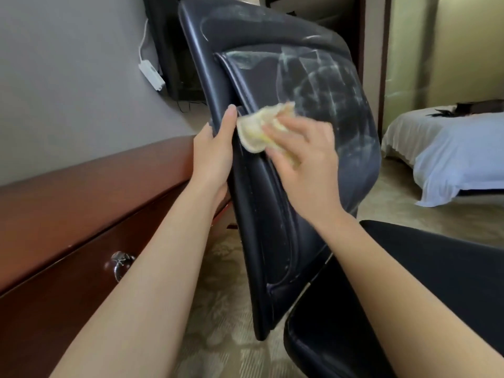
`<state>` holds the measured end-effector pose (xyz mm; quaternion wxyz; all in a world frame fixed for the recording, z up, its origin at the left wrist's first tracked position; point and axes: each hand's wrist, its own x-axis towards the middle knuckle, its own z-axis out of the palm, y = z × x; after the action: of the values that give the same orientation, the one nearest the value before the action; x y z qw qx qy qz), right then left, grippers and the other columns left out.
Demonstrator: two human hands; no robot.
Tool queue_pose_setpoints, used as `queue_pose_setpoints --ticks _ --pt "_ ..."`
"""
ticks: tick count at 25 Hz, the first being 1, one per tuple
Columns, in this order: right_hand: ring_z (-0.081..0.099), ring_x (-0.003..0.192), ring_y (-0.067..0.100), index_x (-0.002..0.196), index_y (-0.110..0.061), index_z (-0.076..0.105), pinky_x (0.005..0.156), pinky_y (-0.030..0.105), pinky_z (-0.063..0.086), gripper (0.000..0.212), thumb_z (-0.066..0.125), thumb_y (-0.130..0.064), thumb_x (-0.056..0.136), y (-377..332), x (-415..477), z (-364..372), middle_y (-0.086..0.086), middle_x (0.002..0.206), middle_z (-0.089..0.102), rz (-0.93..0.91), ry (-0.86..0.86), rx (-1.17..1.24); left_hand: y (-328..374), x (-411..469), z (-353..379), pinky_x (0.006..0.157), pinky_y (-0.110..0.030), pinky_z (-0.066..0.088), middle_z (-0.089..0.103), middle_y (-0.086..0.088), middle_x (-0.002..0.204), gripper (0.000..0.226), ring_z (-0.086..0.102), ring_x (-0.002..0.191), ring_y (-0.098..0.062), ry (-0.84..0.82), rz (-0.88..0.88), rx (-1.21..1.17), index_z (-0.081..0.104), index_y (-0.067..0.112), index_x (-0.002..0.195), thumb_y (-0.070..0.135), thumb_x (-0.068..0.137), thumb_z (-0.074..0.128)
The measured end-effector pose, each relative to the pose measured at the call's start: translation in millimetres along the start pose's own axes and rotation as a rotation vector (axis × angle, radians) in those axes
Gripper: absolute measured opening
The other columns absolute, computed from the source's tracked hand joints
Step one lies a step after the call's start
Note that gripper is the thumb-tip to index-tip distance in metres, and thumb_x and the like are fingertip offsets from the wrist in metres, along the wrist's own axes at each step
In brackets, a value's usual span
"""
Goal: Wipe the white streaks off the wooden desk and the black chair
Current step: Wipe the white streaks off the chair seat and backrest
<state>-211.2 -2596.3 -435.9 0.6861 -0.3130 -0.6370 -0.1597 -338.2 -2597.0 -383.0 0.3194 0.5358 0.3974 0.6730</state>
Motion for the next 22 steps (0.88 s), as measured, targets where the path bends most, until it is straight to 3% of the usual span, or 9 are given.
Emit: queue_pose_setpoints --ticks 5,9,12,13,16,18,22 --pt "0.043 0.097 0.018 0.113 -0.022 0.066 0.092 0.013 0.033 0.033 0.064 -0.01 0.082 18 -69 -3 0.0 0.118 0.053 -0.107 -0.058 0.023 -4 7 -6 0.094 -0.035 0.052 0.07 0.002 0.111 0.036 0.067 0.1 -0.011 -0.07 -0.007 -0.075 0.059 0.016 0.121 0.039 0.092 0.059" --pt "0.043 0.087 0.018 0.113 -0.027 0.057 0.077 0.024 0.04 0.037 0.064 -0.007 0.083 30 -105 -20 -0.006 0.117 0.048 -0.211 -0.124 -0.101 -7 9 -4 0.1 -0.036 0.048 0.065 0.006 0.119 0.044 0.062 0.109 -0.01 -0.063 -0.009 -0.037 0.055 0.018 0.128 0.044 0.092 0.057" --pt "0.041 0.083 0.018 0.107 -0.014 0.055 0.064 0.032 0.039 0.031 0.055 0.002 0.082 33 -123 -25 -0.001 0.109 0.048 -0.487 -0.257 -0.23 -4 8 -3 0.093 -0.024 0.049 0.064 0.012 0.113 0.04 0.06 0.102 -0.001 -0.065 -0.023 -0.005 0.054 0.019 0.125 0.044 0.094 0.053" --pt "0.043 0.087 0.02 0.107 -0.012 0.056 0.064 0.034 0.038 0.028 0.051 0.001 0.082 34 -131 -25 0.001 0.108 0.05 -0.582 -0.33 -0.289 -3 8 -3 0.096 -0.026 0.048 0.063 0.012 0.115 0.04 0.06 0.105 -0.002 -0.067 -0.024 0.001 0.053 0.02 0.127 0.044 0.095 0.052" --pt "0.044 0.104 0.025 0.107 -0.007 0.066 0.085 0.036 0.035 0.03 0.05 -0.007 0.081 37 -168 -19 0.006 0.107 0.065 -0.717 -0.526 -0.504 -4 5 -2 0.107 -0.029 0.036 0.058 0.014 0.12 0.048 0.052 0.113 -0.003 -0.065 -0.017 0.036 0.049 0.019 0.135 0.046 0.095 0.051" --pt "0.043 0.107 0.025 0.106 -0.007 0.069 0.093 0.035 0.032 0.03 0.056 -0.008 0.079 36 -188 -15 0.005 0.105 0.067 -0.714 -0.606 -0.57 -3 2 -3 0.104 -0.023 0.032 0.054 0.013 0.122 0.051 0.047 0.11 -0.001 -0.067 -0.021 0.041 0.043 0.018 0.14 0.044 0.096 0.049" --pt "0.045 0.099 0.023 0.1 -0.012 0.071 0.089 0.034 0.035 0.043 0.08 -0.011 0.058 38 -215 -29 0.001 0.106 0.066 -0.562 -0.677 -0.574 -8 5 -2 0.107 -0.024 0.027 0.043 0.006 0.145 0.057 0.04 0.124 -0.003 -0.058 0.007 0.072 0.035 0.017 0.146 0.045 0.097 0.046"
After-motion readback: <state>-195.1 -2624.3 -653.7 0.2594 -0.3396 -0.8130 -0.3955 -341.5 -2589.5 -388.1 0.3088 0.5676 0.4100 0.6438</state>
